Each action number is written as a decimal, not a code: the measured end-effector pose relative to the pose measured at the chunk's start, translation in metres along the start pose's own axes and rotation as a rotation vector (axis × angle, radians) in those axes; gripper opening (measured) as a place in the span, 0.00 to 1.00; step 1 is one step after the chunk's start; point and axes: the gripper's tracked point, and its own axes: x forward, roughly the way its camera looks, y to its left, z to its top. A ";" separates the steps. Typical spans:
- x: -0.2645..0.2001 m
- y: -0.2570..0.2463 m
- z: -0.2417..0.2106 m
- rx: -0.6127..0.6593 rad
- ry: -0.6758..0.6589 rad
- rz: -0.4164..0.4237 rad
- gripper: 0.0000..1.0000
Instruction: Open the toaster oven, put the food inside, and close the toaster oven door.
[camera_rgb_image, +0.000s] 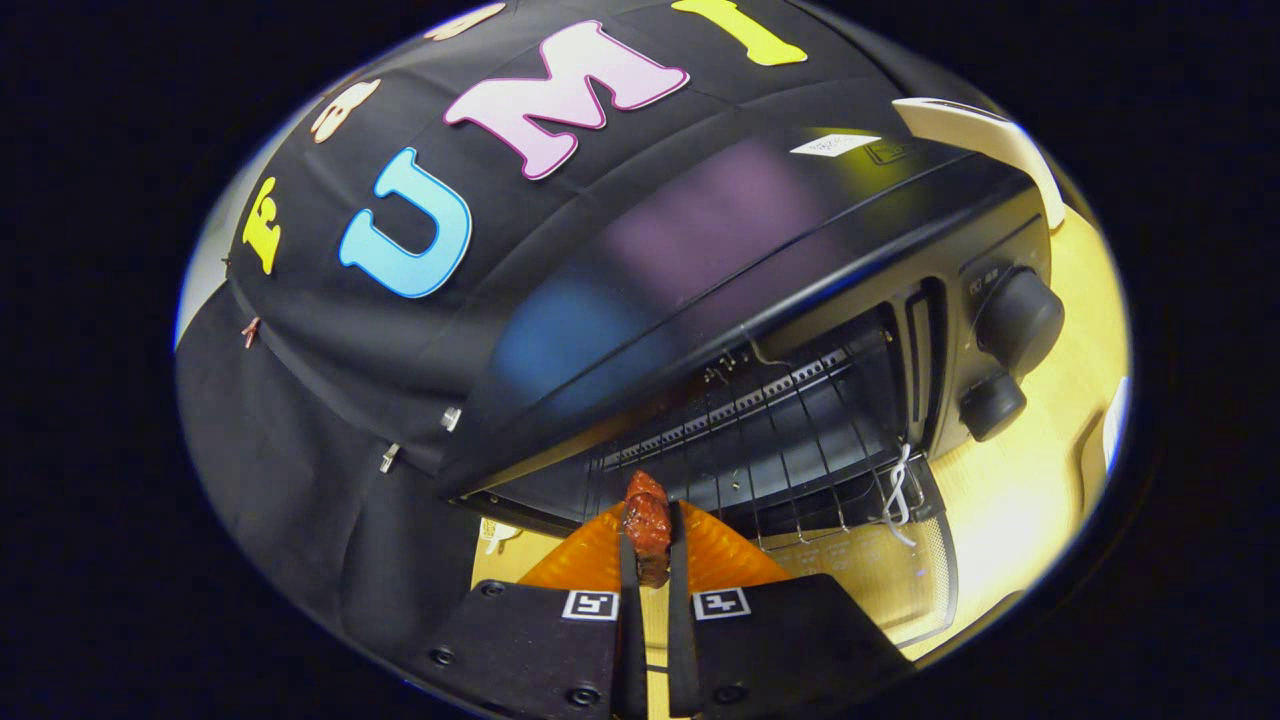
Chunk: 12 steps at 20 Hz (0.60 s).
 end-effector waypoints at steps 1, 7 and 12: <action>-0.005 -0.002 0.005 -0.014 -0.030 -0.010 0.12; 0.005 -0.019 0.031 0.110 -0.082 0.002 0.12; 0.019 -0.040 0.031 0.079 -0.100 -0.080 0.15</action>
